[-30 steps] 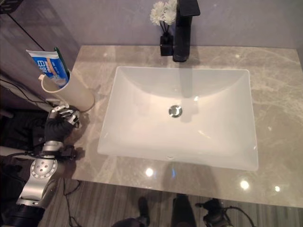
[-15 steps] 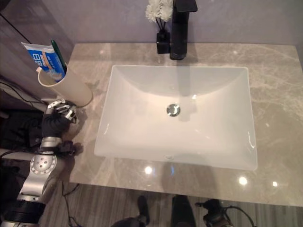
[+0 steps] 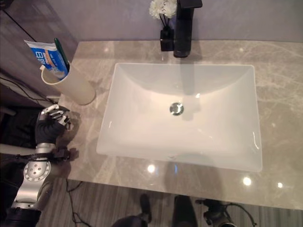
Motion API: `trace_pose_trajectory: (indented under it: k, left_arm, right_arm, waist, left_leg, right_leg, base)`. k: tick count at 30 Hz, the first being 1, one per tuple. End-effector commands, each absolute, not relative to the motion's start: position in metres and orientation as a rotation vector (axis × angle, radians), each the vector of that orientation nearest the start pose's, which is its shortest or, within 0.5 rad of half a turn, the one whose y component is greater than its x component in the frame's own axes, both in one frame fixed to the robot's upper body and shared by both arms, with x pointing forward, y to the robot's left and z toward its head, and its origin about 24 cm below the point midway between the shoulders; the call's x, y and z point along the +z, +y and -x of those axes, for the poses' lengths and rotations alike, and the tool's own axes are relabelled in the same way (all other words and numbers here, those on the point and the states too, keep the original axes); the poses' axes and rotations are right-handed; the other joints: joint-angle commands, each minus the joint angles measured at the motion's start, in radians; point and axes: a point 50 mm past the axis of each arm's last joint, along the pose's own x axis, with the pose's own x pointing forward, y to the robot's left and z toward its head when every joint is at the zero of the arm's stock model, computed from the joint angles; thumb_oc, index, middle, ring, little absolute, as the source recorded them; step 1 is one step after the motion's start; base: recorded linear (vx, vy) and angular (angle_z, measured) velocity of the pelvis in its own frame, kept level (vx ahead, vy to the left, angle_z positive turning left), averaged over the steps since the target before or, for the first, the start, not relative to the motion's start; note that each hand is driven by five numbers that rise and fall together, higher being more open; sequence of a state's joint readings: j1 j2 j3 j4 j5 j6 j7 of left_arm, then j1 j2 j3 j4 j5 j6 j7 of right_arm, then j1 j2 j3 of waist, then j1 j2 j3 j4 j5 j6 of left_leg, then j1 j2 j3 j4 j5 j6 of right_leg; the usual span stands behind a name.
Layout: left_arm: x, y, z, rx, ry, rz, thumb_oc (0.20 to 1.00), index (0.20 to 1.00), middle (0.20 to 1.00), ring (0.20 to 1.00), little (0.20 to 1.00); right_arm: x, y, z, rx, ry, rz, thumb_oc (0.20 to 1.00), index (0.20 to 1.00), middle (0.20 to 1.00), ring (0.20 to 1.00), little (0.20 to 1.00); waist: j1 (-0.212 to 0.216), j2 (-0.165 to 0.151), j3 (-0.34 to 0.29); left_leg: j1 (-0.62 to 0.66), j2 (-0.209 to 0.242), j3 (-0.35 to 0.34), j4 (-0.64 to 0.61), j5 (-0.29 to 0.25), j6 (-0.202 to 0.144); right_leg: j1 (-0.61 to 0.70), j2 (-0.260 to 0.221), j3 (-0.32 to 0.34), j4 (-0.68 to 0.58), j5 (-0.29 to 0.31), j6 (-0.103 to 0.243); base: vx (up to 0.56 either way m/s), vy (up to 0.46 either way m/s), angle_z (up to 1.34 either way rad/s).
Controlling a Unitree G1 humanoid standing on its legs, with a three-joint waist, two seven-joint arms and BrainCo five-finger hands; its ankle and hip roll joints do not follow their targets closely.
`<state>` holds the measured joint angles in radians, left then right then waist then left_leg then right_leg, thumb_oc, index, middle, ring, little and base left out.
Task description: Put brush and paste in cup on sink, flatten towel.
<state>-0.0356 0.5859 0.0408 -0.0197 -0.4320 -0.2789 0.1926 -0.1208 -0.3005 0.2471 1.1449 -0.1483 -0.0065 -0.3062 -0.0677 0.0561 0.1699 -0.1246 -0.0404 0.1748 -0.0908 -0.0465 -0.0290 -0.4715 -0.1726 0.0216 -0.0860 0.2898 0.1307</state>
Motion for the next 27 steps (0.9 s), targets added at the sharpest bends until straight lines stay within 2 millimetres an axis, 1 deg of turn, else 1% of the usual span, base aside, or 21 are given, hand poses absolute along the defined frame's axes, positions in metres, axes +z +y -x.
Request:
trace_pose_trajectory:
  k: [1,6,8,11,15,18,23,27]
  left_arm:
    - [0.133,0.279,-0.254,0.225,-0.375,-0.189,0.2,0.2,0.2,0.2,0.2]
    - [0.137,0.285,-0.262,0.258,-0.377,-0.213,0.2,0.2,0.2,0.2,0.2]
    - [0.146,0.286,-0.269,0.266,-0.401,-0.229,0.2,0.2,0.2,0.2,0.2]
    - [0.15,0.286,-0.274,0.285,-0.415,-0.227,0.2,0.2,0.2,0.2,0.2]
    - [0.149,0.278,-0.285,0.288,-0.42,-0.132,0.2,0.2,0.2,0.2,0.2]
    - [0.154,0.274,-0.292,0.287,-0.432,-0.12,0.2,0.2,0.2,0.2,0.2]
    - [0.151,0.273,-0.293,0.297,-0.426,-0.116,0.2,0.2,0.2,0.2,0.2]
    - [0.141,0.273,-0.286,0.289,-0.395,-0.13,0.2,0.2,0.2,0.2,0.2]
  right_arm:
    - [-0.126,-0.246,-0.17,-0.148,0.881,0.705,1.0,1.0,1.0,1.0,1.0]
    - [-0.128,-0.251,-0.162,-0.162,0.902,0.703,1.0,1.0,1.0,1.0,1.0]
    - [-0.128,-0.252,-0.159,-0.168,0.905,0.703,1.0,1.0,1.0,1.0,1.0]
    - [-0.127,-0.251,-0.162,-0.169,0.886,0.698,1.0,1.0,1.0,1.0,1.0]
    - [-0.128,-0.248,-0.162,-0.153,0.882,0.703,1.0,1.0,1.0,1.0,1.0]
    - [-0.127,-0.245,-0.164,-0.15,0.874,0.705,1.0,1.0,1.0,1.0,1.0]
    - [-0.127,-0.242,-0.167,-0.144,0.864,0.702,1.0,1.0,1.0,1.0,1.0]
    - [-0.128,-0.244,-0.164,-0.145,0.878,0.708,1.0,1.0,1.0,1.0,1.0]
  waist:
    - [-0.015,-0.038,0.02]
    - [-0.027,-0.033,0.024]
    - [-0.041,-0.03,0.025]
    - [-0.049,-0.032,0.026]
    - [-0.063,-0.033,0.027]
    - [-0.072,-0.032,0.028]
    - [-0.078,-0.038,0.024]
    - [-0.077,-0.042,0.015]
  left_leg:
    - [0.023,-0.04,-0.032,0.053,-0.05,0.007]
    - [0.024,-0.035,-0.027,0.053,-0.051,0.002]
    - [0.026,-0.026,-0.017,0.047,-0.049,-0.003]
    - [0.025,-0.022,-0.006,0.044,-0.05,-0.005]
    - [0.024,-0.017,0.002,0.039,-0.046,-0.01]
    - [0.025,-0.016,0.007,0.033,-0.044,-0.012]
    - [0.032,-0.014,0.022,0.028,-0.047,-0.013]
    - [0.045,-0.008,0.026,0.033,-0.054,-0.013]
  right_leg:
    - [0.02,-0.01,0.07,-0.001,0.0,0.06]
    - [0.016,-0.004,0.072,-0.001,-0.003,0.058]
    - [0.009,0.006,0.083,-0.001,-0.006,0.056]
    - [-0.002,0.018,0.097,-0.001,-0.006,0.055]
    - [-0.01,0.022,0.106,-0.001,-0.004,0.054]
    - [-0.018,0.028,0.113,-0.001,-0.003,0.053]
    - [-0.017,0.039,0.125,-0.001,-0.003,0.053]
    - [-0.011,0.045,0.134,-0.001,-0.004,0.052]
  base:
    - [0.0,0.0,0.0]
    - [0.03,-0.005,-0.03]
    - [0.05,-0.008,-0.05]
    - [0.03,0.001,-0.14]
    - [0.01,-0.002,-0.12]
    - [0.0,0.0,0.0]
    - [0.0,-0.004,-0.05]
    - [0.01,-0.008,-0.11]
